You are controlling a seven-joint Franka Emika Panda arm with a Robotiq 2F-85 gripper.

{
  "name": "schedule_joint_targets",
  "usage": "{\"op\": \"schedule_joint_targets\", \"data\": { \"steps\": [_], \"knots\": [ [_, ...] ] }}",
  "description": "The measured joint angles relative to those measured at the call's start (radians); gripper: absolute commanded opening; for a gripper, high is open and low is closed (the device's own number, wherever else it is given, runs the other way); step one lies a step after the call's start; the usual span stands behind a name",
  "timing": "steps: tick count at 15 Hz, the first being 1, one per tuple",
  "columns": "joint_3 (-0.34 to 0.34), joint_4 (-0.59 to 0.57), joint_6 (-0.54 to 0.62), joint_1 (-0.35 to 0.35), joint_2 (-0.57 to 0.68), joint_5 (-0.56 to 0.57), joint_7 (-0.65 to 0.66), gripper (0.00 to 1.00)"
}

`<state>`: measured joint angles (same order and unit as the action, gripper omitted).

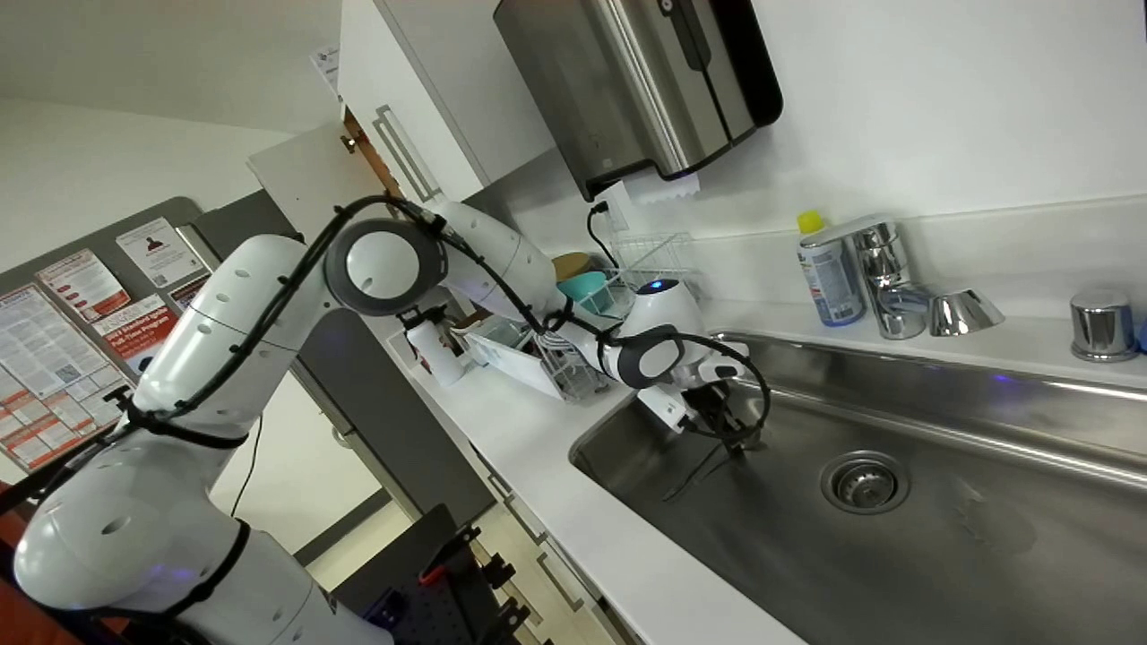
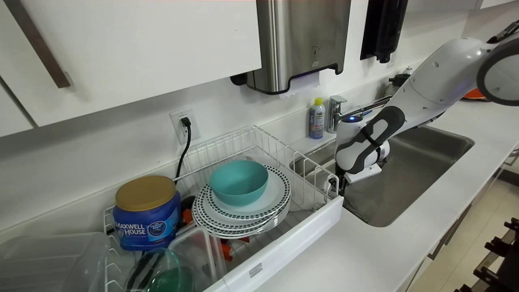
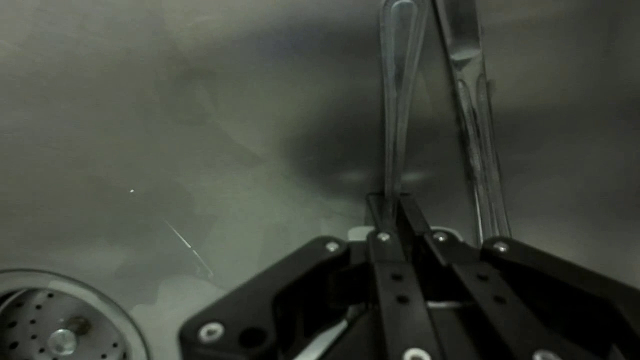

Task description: Move the spoon from the sink to the blue bowl in the dish drainer

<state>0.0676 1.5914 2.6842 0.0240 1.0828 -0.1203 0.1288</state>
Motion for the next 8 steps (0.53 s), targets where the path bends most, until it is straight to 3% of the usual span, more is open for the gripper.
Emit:
{"op": "schedule_joint_targets", "data": {
  "steps": [4, 8],
  "knots": [
    [0.009, 0.042, 0.0, 0.011, -0.044, 0.002, 0.014, 0.02],
    [0.027, 0.157, -0.044, 0.034, -0.188, 0.047, 0.014, 0.02]
  ]
}}
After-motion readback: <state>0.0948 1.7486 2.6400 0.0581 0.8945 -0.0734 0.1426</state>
